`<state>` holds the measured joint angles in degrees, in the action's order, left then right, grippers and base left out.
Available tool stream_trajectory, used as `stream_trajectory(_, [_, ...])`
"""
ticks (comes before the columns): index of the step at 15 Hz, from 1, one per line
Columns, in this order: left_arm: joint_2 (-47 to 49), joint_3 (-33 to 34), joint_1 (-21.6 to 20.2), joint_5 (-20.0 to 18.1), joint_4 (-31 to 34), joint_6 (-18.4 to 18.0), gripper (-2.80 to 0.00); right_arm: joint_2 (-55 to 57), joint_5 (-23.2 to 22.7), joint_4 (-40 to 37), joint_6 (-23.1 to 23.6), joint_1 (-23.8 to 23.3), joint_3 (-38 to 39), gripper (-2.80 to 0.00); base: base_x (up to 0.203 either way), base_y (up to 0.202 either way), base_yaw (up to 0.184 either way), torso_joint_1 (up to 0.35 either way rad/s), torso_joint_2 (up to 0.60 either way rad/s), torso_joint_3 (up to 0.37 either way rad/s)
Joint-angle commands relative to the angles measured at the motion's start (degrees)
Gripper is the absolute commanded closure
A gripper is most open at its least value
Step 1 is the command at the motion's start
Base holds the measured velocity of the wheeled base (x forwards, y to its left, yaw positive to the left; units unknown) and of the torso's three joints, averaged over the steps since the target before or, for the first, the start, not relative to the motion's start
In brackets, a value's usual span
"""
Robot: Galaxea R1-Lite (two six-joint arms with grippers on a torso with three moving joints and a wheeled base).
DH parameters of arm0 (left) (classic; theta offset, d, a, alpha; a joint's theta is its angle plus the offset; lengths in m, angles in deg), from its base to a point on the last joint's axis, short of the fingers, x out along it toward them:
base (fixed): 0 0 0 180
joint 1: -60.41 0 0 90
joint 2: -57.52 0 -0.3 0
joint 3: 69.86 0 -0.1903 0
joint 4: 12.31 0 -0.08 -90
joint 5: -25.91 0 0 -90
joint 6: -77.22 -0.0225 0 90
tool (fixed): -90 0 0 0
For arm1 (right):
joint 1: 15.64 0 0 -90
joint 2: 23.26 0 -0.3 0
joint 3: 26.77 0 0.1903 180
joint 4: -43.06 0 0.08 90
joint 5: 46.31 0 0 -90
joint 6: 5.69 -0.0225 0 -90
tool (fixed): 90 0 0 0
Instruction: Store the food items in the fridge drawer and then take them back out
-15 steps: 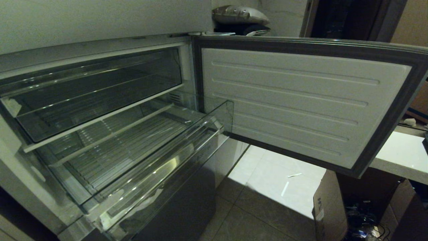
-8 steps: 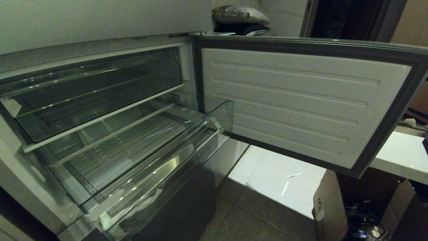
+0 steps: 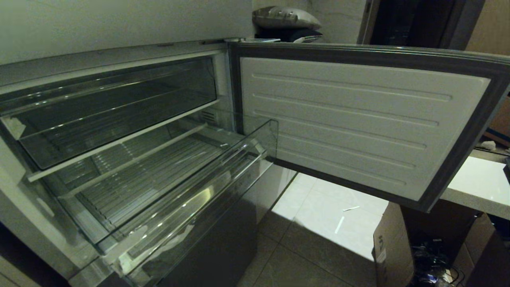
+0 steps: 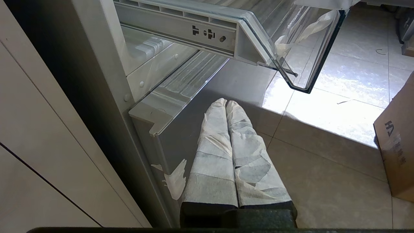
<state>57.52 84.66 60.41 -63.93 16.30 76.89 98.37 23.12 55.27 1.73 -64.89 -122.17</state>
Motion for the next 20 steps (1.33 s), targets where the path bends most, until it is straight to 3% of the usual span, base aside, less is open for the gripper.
stream_trajectory(1, [0.0,0.0,0.0,0.0,0.0,0.0,0.00,-4.0,0.0,-0.7,0.0,-0.1,2.4,0.00,0.000,0.000,0.000,0.000,0.00,0.000])
stream_trajectory(5, [0.0,0.0,0.0,0.0,0.0,0.0,0.00,-17.1,0.0,-6.5,-0.2,-0.1,12.0,0.00,0.000,0.000,0.000,0.000,0.00,0.000])
stream_trajectory(13, [0.0,0.0,0.0,0.0,0.0,0.0,0.00,-50.7,-1.9,-10.0,0.2,1.0,42.2,0.00,0.000,0.000,0.000,0.000,0.00,0.000])
stream_trajectory(17, [0.0,0.0,0.0,0.0,0.0,0.0,0.00,-60.8,-3.2,-10.2,0.3,13.3,54.5,0.00,0.000,0.000,0.000,0.000,0.00,0.000])
stream_trajectory(20, [0.0,0.0,0.0,0.0,0.0,0.0,0.00,-64.0,-3.7,-7.9,0.8,17.8,59.7,0.00,0.000,0.000,0.000,0.000,0.00,0.000])
